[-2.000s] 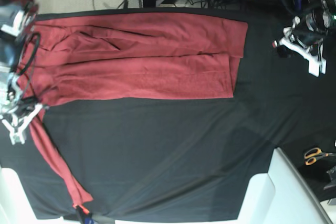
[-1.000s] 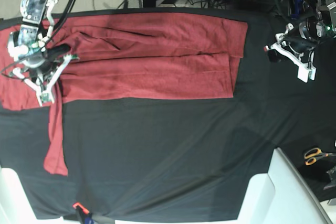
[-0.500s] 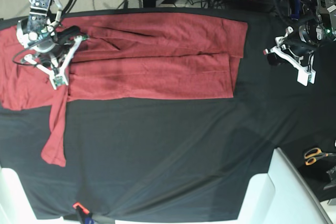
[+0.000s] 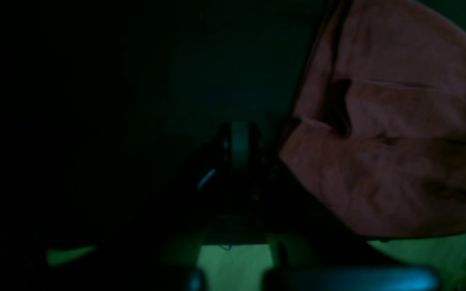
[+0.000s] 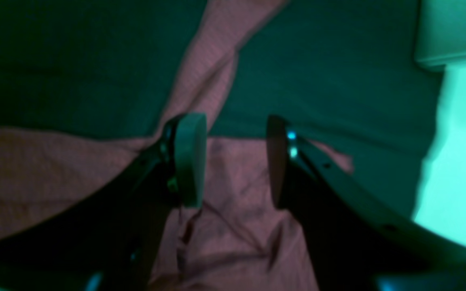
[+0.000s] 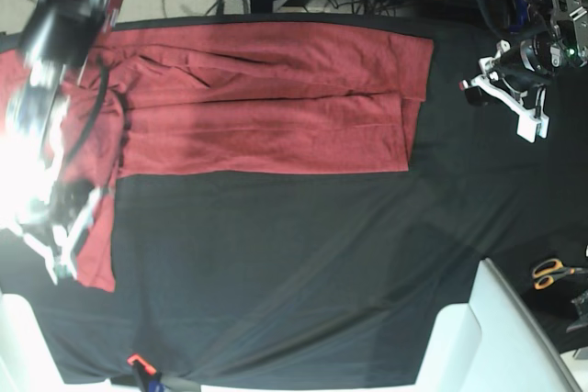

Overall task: Fold the T-shirt properly
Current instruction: 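Move the right gripper to the hanging sleeve and grasp it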

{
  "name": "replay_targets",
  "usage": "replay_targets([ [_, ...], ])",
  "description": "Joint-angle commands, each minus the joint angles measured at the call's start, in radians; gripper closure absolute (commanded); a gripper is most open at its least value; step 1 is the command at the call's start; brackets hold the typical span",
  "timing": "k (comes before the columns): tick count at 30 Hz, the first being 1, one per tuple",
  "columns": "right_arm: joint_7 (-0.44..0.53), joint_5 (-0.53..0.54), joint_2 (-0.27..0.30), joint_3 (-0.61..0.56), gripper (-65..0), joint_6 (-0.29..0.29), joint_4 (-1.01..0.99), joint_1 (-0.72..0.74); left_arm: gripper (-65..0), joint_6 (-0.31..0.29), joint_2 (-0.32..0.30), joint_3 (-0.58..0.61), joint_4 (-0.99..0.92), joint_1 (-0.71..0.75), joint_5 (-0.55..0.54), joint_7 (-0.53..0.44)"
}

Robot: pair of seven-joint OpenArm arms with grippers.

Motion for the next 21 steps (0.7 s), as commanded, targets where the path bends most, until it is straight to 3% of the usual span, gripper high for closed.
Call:
replay_targets([
  [1, 0.026, 0.001, 0.032, 0.02, -23.7, -0.004, -0.061, 0.078, 0.0, 0.0, -0.017, -0.009, 0.016, 0.003, -0.014, -0.01],
  [8, 0.281, -0.002, 0.139, 0.164, -23.7, -0.013, -0.636, 0.31, 0.0, 0.0, -0.017, -0.01, 0.016, 0.008, -0.014, -0.011],
  [11, 0.376, -0.001, 0.18, 0.195, -23.7, -0.083, -0.824, 0.362, 0.0, 0.0, -0.017, -0.01, 0.016, 0.009, -0.014, -0.038],
  [14, 0.466, -0.001, 0.203, 0.195, -23.7, -0.142, -0.946, 0.384, 0.0, 0.0, -0.017, -0.01, 0.012, 0.009, -0.014, -0.047],
  [17, 0.522, -0.001, 0.213, 0.197, -23.7, -0.143, -1.017, 0.393, 0.0, 0.0, -0.017, -0.01, 0.009, 0.009, -0.014, -0.047],
  [21, 0.522, -0.001, 0.208, 0.198, -23.7, -0.145, -1.021, 0.391, 0.0, 0.0, -0.017, -0.01, 0.009, 0.008, -0.014, -0.047],
])
